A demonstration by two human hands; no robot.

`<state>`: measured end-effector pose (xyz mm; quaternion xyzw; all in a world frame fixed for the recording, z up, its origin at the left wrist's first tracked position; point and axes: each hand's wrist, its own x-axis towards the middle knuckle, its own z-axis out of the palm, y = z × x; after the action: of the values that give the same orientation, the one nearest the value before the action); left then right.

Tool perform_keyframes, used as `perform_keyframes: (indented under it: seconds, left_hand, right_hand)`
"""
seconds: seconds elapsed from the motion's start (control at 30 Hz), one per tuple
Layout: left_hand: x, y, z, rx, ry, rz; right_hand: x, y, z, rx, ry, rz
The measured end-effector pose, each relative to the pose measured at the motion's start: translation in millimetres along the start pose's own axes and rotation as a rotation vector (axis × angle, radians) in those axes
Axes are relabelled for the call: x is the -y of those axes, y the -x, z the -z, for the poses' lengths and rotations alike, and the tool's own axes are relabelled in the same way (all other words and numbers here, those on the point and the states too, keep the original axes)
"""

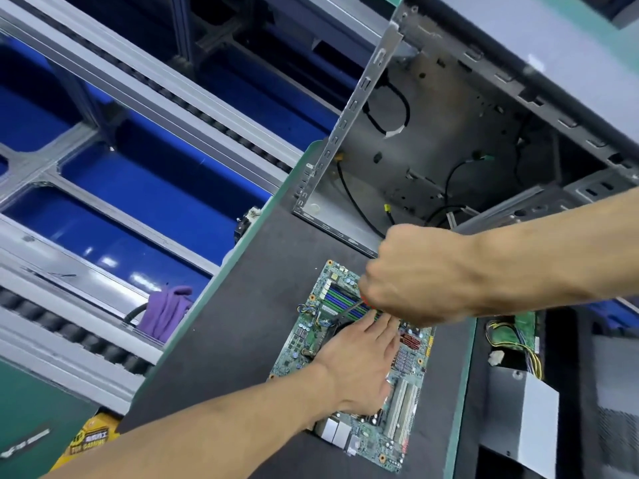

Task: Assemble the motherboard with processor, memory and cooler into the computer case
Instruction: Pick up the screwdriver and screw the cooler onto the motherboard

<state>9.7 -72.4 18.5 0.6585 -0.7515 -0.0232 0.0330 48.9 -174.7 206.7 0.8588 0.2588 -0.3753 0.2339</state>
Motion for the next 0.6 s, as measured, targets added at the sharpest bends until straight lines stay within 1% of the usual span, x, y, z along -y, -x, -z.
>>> perform_keyframes:
  seconds: [0.07, 0.13, 0.23, 0.3, 0.33, 0.4, 0.43, 0.5, 0.53, 0.6]
  left_hand:
    - [0, 5, 5, -0.031, 0.059, -0.009]
    - [6, 7, 25, -0.044, 0.098, 0.013]
    - [9, 7, 25, -0.046, 0.165, -0.015]
    - [9, 6, 25, -0.061, 0.186, 0.021]
    - [10, 6, 26, -0.067, 0.194, 0.045]
    - [11, 4, 23, -0.103, 0.192, 0.058]
    - [12, 3, 21, -0.105, 0.185, 0.059]
    - [10, 4, 17, -0.086, 0.191, 0.054]
    - [8, 5, 15, -0.086, 0.19, 0.054]
    - [8, 7, 14, -0.099, 0.201, 0.079]
  right_hand:
    - [6, -2, 1, -0.009, 0.01, 0.057]
    - [12, -5, -3, -0.012, -0.063, 0.015]
    - [22, -7, -10, 0.011, -0.22, -0.105]
    - [23, -4, -14, 0.084, -0.327, -0.238]
    - [25, -2, -13, 0.122, -0.429, -0.333]
    - [25, -1, -10, 0.235, -0.699, -0.523]
    - [24, -5, -9, 0.307, -0.873, -0.612]
    - [17, -16, -9, 0.494, -1.355, -0.775]
    - [12, -21, -9, 0.62, -1.597, -0.835]
    - [5, -26, -10, 0.837, -1.98, -0.918]
